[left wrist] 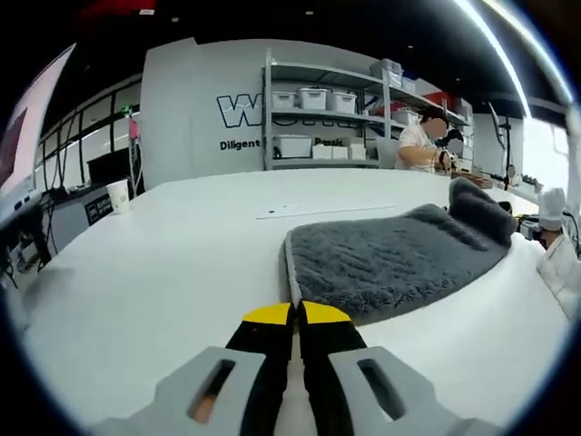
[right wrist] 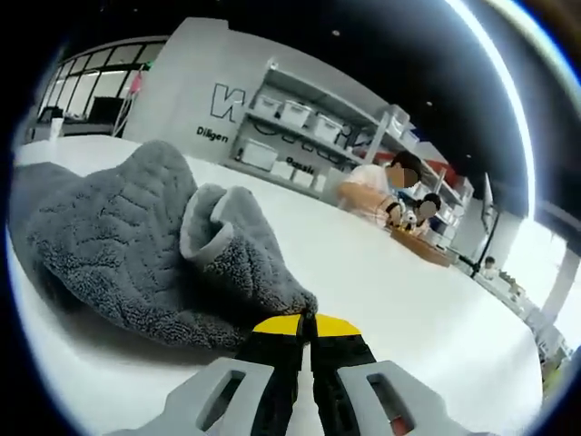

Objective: Open the folded towel by lifting each exposed corner and separating the folded layers until the towel lies flat within the target outline without major curled edges

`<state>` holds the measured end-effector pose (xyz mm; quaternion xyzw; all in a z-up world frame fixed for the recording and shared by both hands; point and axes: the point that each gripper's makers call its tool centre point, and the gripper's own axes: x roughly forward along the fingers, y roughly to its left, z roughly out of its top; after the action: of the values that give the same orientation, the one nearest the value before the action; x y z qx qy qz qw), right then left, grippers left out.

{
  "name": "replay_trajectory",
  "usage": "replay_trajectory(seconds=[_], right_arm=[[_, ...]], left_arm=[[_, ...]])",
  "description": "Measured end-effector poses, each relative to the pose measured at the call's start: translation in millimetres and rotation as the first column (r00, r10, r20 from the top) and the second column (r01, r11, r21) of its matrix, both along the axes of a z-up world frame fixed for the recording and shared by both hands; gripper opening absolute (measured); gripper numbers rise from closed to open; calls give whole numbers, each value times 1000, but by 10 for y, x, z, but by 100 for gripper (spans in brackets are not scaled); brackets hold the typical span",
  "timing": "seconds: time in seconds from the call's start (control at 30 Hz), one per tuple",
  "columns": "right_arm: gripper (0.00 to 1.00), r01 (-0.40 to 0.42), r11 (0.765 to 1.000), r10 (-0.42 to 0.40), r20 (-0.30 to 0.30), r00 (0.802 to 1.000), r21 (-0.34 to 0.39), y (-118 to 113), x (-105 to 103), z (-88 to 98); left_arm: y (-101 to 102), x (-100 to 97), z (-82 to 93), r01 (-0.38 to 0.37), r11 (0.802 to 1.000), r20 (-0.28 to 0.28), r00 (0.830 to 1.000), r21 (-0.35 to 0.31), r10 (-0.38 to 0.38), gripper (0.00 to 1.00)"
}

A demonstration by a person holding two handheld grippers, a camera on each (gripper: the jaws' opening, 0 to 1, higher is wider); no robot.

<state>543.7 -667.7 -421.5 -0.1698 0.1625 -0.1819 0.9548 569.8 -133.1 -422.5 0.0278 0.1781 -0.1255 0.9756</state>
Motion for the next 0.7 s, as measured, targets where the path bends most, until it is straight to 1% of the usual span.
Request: replay_trajectory(seconds=[0.07,0.1,0.47,0.5,0.7], right_arm=[[0,4,1000,-4,-2,1000,4,-9,-5,-7],[0,7,1000,-7,-3,1000,6,-11,-12,-10],[0,23,1000,-23,-7,1000,14,-14,-61,-10],[0,24,1000,-24,-7,1000,15,-14,-63,-10],[0,27,999,-27,-7,1000,19,-23,-63,-9]], left_arm=[[64,1,-1,-18,1000,-3,1000,-17,18,2],[179,18,-3,-49,998,-6,999,-27,49,2],[474,18,3,-127,990,-11,992,-56,127,2],[543,13,3,-145,987,-12,989,-66,145,2],[708,-11,7,-186,979,-14,983,-88,185,2]])
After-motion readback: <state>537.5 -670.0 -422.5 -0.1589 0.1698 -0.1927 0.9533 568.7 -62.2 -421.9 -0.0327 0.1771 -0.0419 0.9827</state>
